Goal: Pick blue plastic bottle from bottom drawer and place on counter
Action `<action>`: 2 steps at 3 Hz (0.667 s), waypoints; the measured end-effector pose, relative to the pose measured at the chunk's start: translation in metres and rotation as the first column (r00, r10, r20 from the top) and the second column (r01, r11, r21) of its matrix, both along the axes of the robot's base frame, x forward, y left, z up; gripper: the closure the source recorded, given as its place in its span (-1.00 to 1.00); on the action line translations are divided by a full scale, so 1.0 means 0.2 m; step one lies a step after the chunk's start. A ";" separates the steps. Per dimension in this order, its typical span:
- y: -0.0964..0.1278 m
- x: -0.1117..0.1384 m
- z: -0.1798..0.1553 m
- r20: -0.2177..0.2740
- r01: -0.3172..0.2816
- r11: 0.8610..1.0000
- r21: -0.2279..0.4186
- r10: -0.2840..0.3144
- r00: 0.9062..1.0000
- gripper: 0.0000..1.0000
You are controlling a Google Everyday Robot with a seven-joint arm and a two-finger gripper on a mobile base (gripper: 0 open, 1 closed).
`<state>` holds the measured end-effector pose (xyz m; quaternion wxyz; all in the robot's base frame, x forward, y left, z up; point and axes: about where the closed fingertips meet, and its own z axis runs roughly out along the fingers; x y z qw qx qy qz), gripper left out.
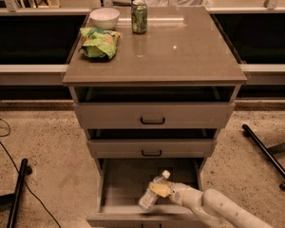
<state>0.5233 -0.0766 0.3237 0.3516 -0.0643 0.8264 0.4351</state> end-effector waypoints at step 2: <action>0.02 -0.03 0.12 0.143 -0.067 0.984 -0.164 0.091 0.986 1.00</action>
Offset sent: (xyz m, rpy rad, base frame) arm -0.0188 0.0063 0.0713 -0.3278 -0.3680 0.1771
